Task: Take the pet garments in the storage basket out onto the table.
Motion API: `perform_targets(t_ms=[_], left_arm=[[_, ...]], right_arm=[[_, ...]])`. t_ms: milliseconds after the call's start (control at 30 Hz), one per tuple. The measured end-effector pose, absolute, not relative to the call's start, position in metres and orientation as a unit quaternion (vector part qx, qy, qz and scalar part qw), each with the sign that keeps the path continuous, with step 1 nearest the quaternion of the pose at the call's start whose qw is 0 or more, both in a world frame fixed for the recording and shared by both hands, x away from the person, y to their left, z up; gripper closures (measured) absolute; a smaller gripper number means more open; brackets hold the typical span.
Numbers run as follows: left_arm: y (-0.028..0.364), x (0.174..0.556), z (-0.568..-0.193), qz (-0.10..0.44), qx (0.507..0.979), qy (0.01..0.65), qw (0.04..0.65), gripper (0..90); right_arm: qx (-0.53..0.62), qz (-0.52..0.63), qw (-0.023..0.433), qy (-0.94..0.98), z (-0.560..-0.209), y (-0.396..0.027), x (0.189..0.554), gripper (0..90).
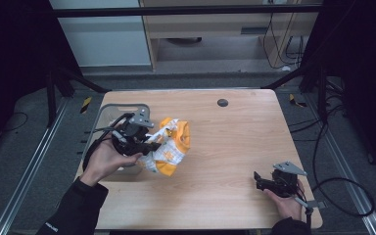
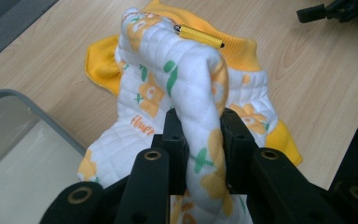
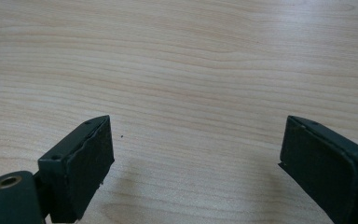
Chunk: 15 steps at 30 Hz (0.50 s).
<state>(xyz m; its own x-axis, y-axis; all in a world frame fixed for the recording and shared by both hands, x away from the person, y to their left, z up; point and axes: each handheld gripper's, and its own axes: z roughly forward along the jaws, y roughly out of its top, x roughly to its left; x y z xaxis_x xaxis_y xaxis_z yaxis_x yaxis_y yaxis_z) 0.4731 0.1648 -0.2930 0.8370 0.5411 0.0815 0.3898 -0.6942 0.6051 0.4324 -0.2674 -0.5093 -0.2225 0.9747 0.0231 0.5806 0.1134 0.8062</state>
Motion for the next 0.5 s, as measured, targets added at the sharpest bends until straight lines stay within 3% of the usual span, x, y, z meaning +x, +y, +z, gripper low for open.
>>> perform_targets(t_ms=[500], left_arm=[[0.142, 0.481, -0.322, 0.099, 0.928, 0.231, 0.274, 75.0]], right_arm=[[0.561, 0.362, 0.271, 0.693, -0.509, -0.268, 0.433, 9.5]])
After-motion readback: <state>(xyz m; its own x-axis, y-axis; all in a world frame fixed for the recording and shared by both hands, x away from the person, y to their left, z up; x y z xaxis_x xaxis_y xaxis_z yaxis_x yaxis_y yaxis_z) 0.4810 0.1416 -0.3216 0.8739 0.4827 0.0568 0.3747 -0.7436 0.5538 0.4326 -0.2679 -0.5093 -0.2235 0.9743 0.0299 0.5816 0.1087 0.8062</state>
